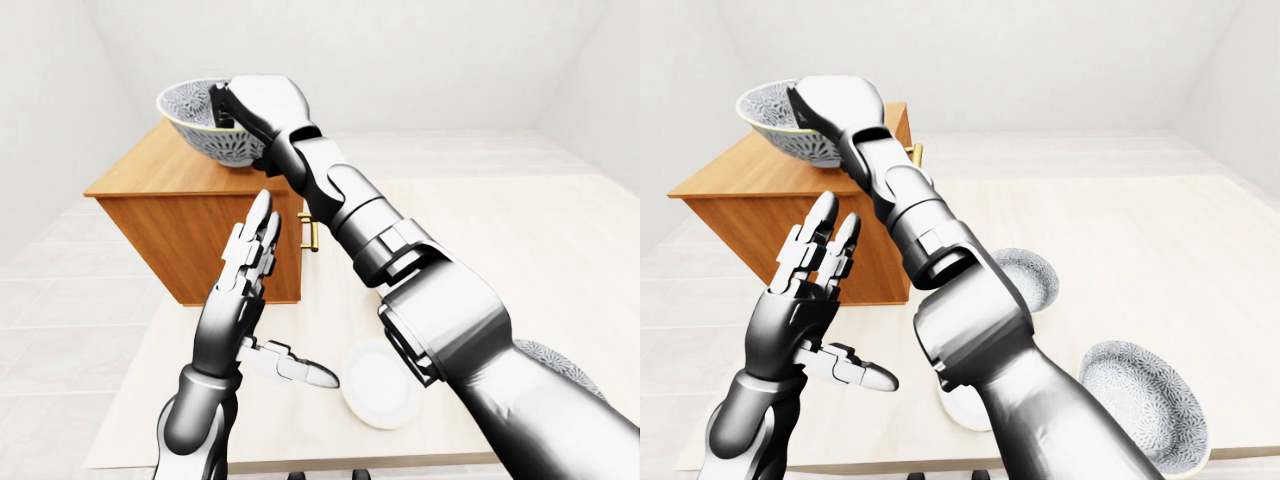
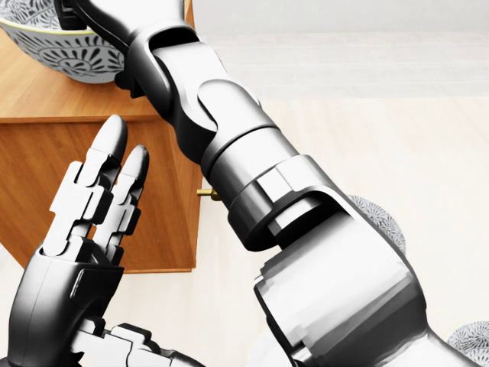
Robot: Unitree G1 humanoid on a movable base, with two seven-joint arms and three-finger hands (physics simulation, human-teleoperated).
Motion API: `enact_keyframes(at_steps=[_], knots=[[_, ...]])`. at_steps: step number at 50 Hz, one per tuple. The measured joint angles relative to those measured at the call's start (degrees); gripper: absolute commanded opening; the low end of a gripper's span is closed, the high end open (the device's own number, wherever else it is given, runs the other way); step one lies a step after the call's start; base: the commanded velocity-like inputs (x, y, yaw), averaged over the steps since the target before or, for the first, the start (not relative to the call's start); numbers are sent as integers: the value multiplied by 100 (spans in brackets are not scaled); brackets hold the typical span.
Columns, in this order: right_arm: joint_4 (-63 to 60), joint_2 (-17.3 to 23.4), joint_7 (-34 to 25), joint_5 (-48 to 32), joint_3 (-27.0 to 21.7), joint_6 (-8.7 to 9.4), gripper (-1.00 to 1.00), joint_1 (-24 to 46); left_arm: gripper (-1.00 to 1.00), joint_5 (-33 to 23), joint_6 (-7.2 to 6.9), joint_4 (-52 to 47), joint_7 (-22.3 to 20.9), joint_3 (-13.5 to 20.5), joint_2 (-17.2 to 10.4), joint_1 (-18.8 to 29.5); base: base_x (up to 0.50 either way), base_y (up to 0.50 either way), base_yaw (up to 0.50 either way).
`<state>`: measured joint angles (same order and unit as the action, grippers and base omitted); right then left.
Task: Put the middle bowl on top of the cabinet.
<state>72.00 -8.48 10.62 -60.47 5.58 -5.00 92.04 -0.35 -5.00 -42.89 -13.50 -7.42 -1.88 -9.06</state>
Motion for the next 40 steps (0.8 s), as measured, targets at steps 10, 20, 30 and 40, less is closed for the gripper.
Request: enact_keyframes(at_steps=[10,20,30,40], knots=[[-34,29,172,-58,-57,0,100,26,100,5,0,3,-1,2,1,1,0,0,0],[-57,36,252,-77,-111,0,100,57,100,16,0,-18,0,8,2,10,0,0,0],[-137,45,189,-104,-64,0,100,80,100,33,0,2,-4,33,3,23,0,0,0],[-636,55,-232,-155,36,0,100,-72,100,40,0,7,-7,51,5,39,0,0,0]])
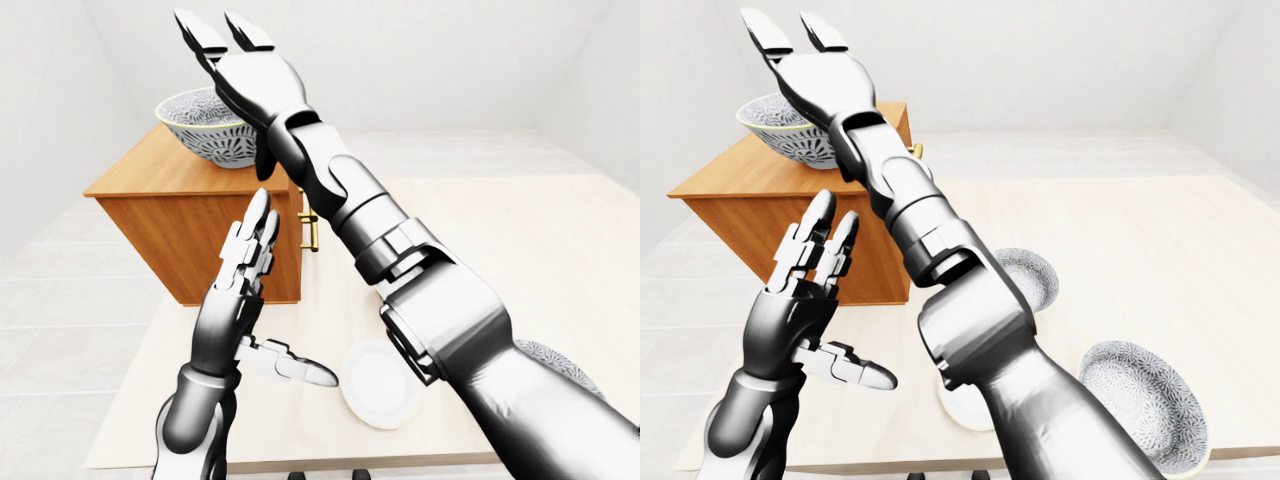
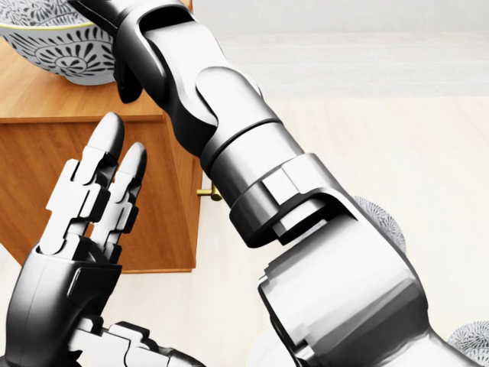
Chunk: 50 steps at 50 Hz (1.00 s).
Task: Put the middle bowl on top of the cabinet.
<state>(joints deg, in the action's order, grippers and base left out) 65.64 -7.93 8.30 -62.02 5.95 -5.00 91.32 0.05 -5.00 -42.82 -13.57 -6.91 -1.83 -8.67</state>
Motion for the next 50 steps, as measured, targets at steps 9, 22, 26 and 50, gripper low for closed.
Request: enact_keyframes(at_steps=[9,22,26,50], knots=[[-1106,76,-851,-162,119,0,100,-392,100,1,0,-25,0,2,2,4,0,0,0],[-3176,123,-2205,-575,205,50,100,-1372,100,-15,0,-34,7,-12,4,4,0,0,0],[-3850,134,-2679,-713,206,100,100,-1630,100,-22,0,-37,10,-20,4,2,0,0,0],[-6212,445,-4495,-1077,-22,294,100,-1990,100,-64,0,-11,27,-35,2,15,0,0,0]])
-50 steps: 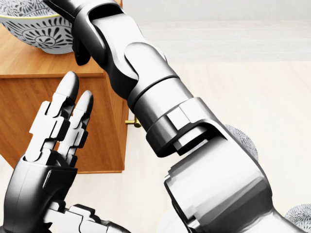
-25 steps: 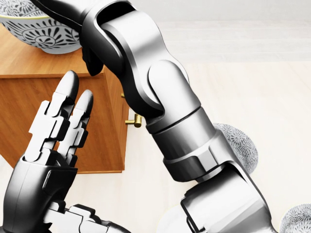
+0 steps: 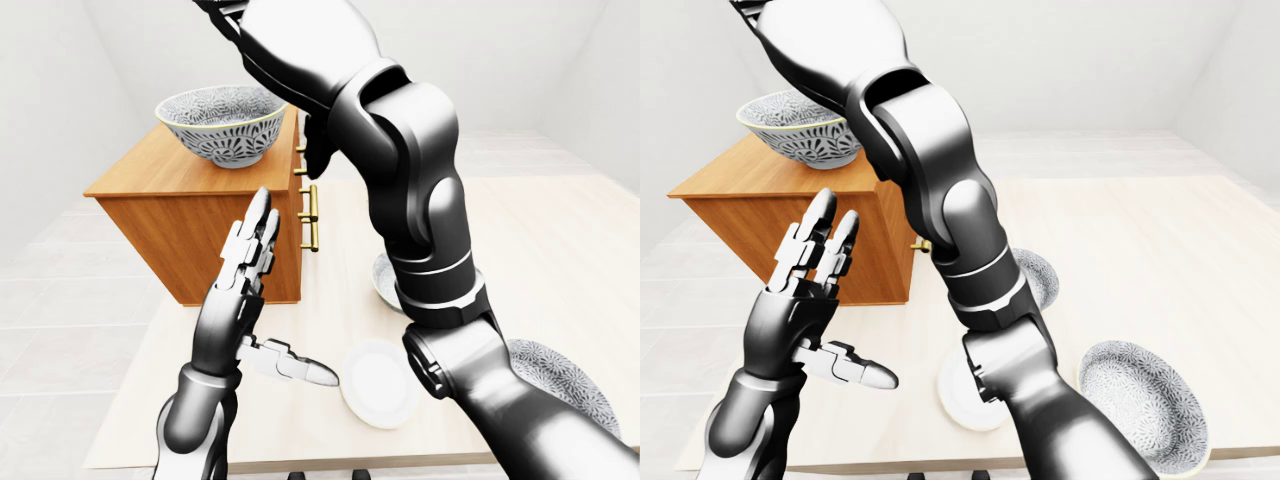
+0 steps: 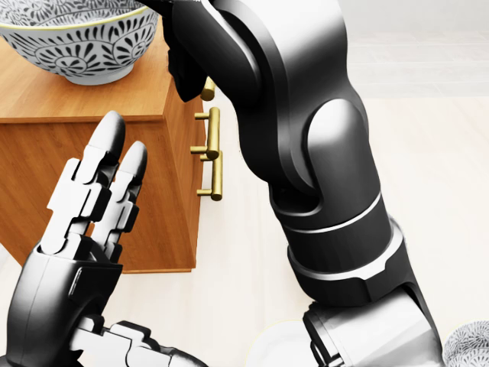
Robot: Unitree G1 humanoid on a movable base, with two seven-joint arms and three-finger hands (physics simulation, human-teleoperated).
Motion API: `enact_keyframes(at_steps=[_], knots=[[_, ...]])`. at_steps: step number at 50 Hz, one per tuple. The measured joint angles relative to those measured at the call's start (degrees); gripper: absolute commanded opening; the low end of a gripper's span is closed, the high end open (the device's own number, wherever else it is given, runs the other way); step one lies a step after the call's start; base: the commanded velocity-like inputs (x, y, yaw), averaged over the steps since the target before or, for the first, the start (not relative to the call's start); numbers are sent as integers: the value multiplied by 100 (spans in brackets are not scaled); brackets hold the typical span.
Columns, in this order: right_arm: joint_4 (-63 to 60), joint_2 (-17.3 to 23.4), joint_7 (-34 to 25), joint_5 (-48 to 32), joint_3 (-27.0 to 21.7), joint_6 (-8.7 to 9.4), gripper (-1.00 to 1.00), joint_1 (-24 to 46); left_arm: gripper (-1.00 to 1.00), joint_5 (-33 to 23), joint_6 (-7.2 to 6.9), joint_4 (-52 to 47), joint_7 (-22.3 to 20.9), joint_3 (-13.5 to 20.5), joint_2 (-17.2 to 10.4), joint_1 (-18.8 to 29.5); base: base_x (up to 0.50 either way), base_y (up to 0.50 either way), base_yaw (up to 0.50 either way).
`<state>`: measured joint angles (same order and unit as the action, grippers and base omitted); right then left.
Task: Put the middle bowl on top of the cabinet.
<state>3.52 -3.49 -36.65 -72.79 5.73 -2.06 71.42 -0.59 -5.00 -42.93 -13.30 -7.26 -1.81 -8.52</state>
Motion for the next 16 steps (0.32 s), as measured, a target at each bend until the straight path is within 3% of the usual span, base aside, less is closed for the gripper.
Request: enact_keyframes(at_steps=[7,16], knots=[[-503,107,-335,-30,-62,61,100,-173,100,10,0,-30,7,37,0,-6,0,0,0],[-1209,313,-335,-2,-173,151,100,-473,100,2,0,-71,42,113,9,25,0,0,0]])
